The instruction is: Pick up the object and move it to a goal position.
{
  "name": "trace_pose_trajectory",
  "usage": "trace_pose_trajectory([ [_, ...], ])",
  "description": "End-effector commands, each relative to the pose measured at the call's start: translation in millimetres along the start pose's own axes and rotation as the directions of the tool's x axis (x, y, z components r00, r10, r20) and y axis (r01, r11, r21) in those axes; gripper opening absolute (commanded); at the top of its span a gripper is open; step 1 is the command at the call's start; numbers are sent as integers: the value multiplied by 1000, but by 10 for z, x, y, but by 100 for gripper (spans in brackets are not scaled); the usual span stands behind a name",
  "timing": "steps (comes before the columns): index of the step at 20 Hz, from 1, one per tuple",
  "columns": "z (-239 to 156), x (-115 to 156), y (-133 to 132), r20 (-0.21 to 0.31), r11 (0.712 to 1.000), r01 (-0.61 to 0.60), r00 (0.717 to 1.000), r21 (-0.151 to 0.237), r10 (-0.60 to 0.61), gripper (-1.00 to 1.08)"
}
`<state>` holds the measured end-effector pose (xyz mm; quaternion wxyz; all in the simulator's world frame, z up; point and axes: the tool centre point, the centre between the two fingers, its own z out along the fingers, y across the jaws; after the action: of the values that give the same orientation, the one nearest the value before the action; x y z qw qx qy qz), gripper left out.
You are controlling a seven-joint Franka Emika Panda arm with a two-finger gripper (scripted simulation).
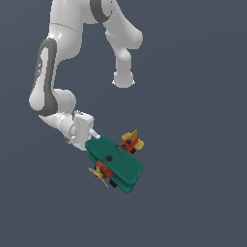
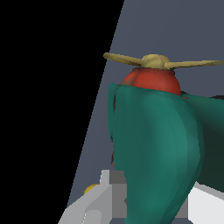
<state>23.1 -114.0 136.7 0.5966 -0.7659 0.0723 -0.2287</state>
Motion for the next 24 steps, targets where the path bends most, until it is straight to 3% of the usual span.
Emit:
trace_pose_trajectory([
  [1,3,4,-3,0,1000,1,1000,0,-1,-100],
  [11,-179,113,-218,0,1000,0,1000,0,0,-100],
  [24,-1071,683,-1295,0,1000,-2,1000,-6,2,-100],
])
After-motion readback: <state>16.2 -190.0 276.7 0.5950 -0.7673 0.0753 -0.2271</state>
